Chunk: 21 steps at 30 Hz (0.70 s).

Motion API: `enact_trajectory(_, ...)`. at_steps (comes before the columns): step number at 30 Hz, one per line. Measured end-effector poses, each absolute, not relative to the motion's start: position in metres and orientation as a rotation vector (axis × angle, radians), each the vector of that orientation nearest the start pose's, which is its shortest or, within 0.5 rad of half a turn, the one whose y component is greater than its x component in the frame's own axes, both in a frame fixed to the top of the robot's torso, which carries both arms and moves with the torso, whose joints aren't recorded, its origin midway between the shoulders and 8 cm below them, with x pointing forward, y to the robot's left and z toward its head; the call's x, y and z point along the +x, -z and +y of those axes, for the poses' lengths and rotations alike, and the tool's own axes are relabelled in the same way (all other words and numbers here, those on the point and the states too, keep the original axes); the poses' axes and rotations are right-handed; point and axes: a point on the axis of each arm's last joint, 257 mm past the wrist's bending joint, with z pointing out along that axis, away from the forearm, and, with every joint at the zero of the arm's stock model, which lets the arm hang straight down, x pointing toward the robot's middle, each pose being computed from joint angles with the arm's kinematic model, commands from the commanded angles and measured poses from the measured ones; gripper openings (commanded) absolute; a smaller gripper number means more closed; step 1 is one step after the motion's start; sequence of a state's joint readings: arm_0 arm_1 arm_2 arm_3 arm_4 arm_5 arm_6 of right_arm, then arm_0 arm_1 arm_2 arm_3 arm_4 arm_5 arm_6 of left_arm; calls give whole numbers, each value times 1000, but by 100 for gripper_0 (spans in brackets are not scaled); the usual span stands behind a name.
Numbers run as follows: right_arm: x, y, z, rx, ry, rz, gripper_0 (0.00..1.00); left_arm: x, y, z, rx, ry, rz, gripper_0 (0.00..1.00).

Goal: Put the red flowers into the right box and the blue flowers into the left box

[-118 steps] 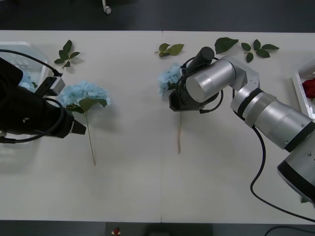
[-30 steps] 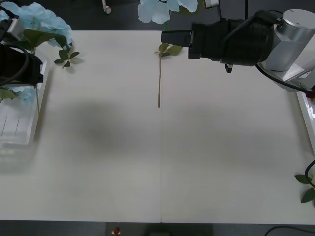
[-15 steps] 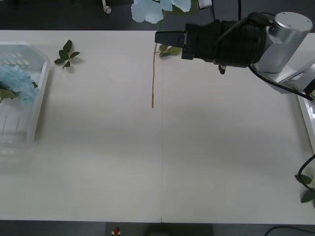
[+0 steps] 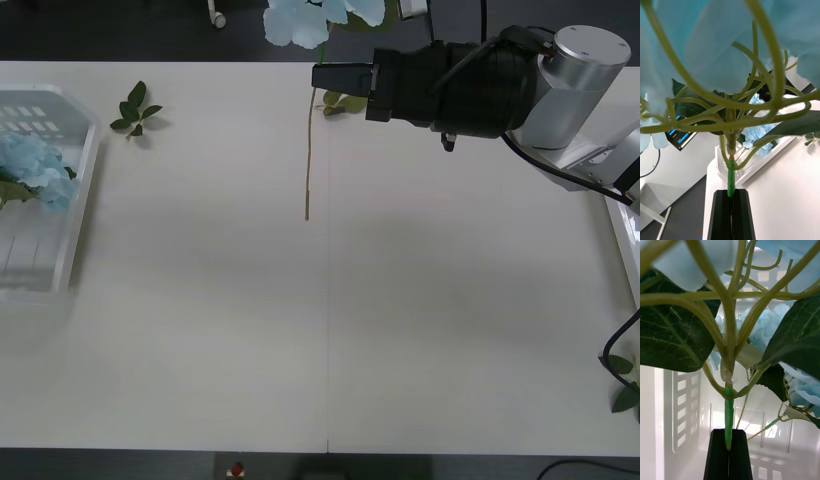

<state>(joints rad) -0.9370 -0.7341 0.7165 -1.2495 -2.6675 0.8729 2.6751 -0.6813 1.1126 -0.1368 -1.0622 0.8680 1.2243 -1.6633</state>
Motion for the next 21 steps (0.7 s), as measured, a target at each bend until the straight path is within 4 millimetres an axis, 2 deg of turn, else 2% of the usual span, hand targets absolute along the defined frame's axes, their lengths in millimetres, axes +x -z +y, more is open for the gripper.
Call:
enact_trajectory(11,498,-2,18,-844,-1404,1486,0,530,204,587,-67,-376,2572,2)
enact_trajectory(13,501,-2,18,-833,-1397,1487,0,531,211,583,-75,-359,2577,49)
enact_trajectory(15,502,-2,19,-827,-1395,1487,0,534,212,577,-80,-338,2572,87)
enact_trajectory(18,499,-4,26,-828,-1413,1477,0,537,210,574,-88,-321,2562,100)
enact_trajectory(21,498,-6,33,-855,-1393,1458,0,538,210,575,-88,-320,2559,100)
